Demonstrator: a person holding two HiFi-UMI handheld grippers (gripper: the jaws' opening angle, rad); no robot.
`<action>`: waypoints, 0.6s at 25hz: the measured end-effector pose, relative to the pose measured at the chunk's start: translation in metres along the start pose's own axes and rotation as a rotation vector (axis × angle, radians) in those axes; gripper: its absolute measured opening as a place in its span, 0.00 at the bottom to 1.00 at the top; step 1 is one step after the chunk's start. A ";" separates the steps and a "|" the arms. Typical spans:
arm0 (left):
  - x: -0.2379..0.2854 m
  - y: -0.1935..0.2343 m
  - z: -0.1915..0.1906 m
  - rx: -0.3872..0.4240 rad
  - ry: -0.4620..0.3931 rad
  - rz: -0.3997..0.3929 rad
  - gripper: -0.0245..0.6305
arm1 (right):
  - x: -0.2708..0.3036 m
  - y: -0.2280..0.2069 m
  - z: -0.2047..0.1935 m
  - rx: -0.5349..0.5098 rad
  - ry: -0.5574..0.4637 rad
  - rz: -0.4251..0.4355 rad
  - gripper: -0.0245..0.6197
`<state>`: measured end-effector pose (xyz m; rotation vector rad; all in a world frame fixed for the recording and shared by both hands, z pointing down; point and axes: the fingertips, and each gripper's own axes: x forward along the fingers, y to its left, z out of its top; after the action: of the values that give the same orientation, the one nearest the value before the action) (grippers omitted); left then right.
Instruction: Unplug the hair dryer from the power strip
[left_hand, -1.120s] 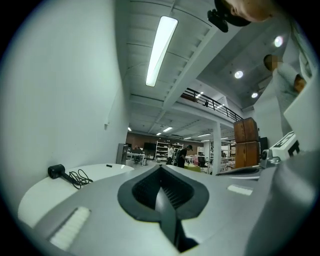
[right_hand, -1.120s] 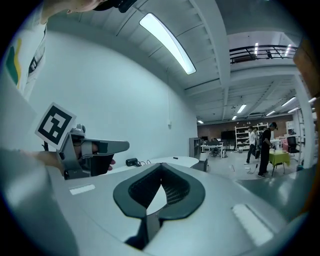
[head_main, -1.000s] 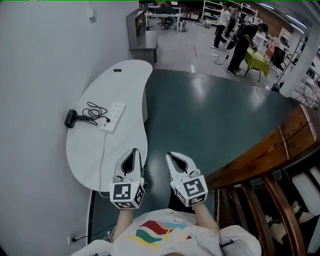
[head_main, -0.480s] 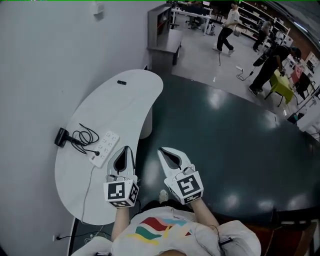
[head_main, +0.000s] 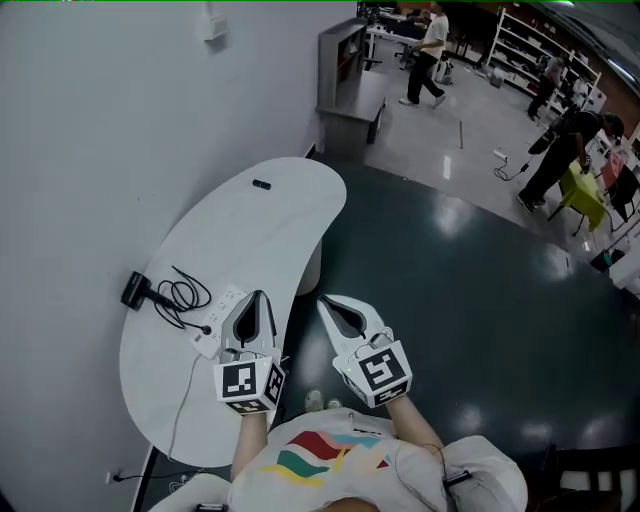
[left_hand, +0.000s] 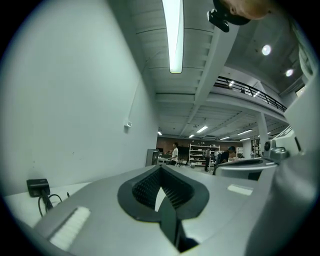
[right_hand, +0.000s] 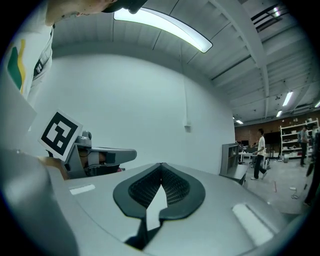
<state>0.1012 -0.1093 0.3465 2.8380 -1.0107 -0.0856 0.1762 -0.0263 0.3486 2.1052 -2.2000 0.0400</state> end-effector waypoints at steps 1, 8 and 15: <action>0.000 0.005 0.002 -0.003 -0.006 0.010 0.04 | 0.006 0.002 0.003 -0.008 -0.004 0.007 0.05; -0.005 0.042 0.002 -0.030 -0.035 0.099 0.04 | 0.036 0.022 0.001 -0.003 -0.017 0.092 0.05; -0.007 0.058 0.008 -0.001 -0.045 0.241 0.04 | 0.066 0.028 0.010 0.007 -0.045 0.272 0.05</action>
<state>0.0583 -0.1500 0.3464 2.6998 -1.3523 -0.1259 0.1448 -0.0913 0.3462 1.8106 -2.4994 0.0201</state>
